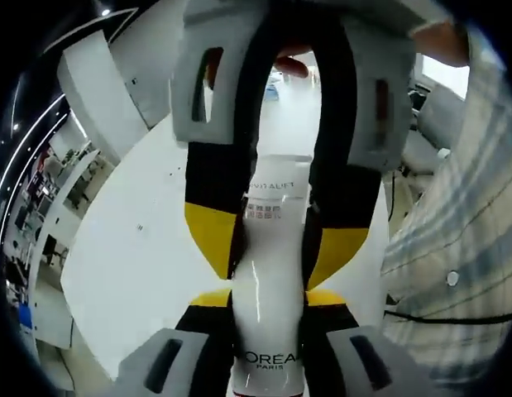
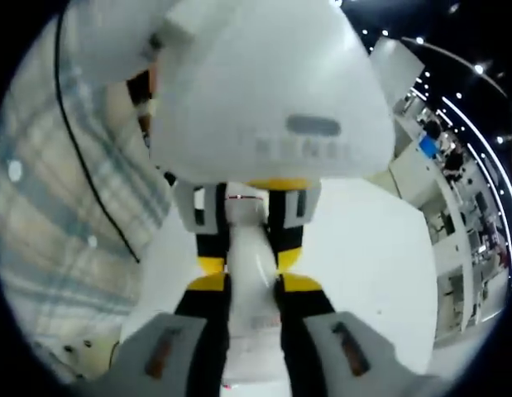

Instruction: Arrange the skincare products in the storage area until every visible bottle or jar stands upright without overlapping.

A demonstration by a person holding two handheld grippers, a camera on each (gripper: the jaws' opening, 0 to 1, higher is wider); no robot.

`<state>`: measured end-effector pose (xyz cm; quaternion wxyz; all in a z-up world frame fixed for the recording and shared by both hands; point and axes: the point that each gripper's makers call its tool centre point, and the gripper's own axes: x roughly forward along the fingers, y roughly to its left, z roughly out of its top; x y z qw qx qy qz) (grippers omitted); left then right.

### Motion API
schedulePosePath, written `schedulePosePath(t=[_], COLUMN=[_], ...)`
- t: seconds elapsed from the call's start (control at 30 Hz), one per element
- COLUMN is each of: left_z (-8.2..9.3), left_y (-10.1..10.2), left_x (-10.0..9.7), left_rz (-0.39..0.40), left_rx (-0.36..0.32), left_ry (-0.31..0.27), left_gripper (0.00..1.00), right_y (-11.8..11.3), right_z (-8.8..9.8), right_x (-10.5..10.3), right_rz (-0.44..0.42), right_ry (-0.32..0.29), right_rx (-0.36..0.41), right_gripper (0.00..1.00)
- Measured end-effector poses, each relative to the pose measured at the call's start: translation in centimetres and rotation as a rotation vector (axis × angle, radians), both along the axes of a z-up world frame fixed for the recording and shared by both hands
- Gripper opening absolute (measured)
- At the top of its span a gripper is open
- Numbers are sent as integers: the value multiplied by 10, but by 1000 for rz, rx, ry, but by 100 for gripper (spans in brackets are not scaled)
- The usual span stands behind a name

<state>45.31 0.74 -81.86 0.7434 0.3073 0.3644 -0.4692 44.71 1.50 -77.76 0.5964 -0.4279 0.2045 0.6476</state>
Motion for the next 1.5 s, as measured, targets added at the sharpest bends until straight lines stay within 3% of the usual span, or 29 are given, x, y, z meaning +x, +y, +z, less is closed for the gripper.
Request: schedulePosePath(t=[0.07, 0.33, 0.53, 0.67, 0.73, 0.77, 0.93, 1.0, 1.03, 1.07, 1.13, 1.17, 1.27, 1.4, 1.5], left_z=[-2, 0, 4, 6, 8, 9, 22, 29, 34, 37, 41, 43, 44, 49, 50], left_y=[-1, 0, 4, 11, 16, 17, 20, 19, 17, 16, 13, 12, 8, 1, -6], left_x=[-6, -5, -8, -8, -6, -6, -1, 1, 4, 5, 8, 10, 11, 13, 11], left_rz=[4, 33, 75, 125, 141, 149, 199, 229, 250, 259, 277, 278, 280, 313, 327], left_rx=[-19, -42, -78, -121, -133, -137, -215, -266, -305, -326, -365, -370, -369, -417, -437], left_ry=[42, 20, 11, 17, 13, 16, 11, 15, 9, 14, 15, -6, -18, -20, -19], left_gripper=[24, 19, 19, 19, 19, 19, 19, 19, 19, 19, 19, 19, 19, 20, 20], right_y=[2, 4, 7, -3, -5, -5, -14, -26, -29, -32, -27, -24, -18, -11, -5], right_z=[0, 2, 10, 13, 22, 28, 75, 76, 73, 67, 69, 68, 60, 60, 55], right_x=[-4, -4, -8, 7, 13, 14, 32, 42, 44, 43, 37, 33, 30, 29, 23], right_rz=[11, 19, 34, -77, -132, -168, -436, -551, -606, -666, -706, -715, -803, -875, -888], right_ry=[31, 38, 51, 59, 88, 128, 406, 494, 541, 630, 766, 802, 891, 1002, 1018], right_rx=[10, 33, 121, 153, 235, 285, 684, 770, 788, 798, 884, 903, 951, 1029, 1021], right_gripper=[20, 22, 26, 48, 59, 62, 63, 65, 65, 65, 65, 64, 59, 49, 39])
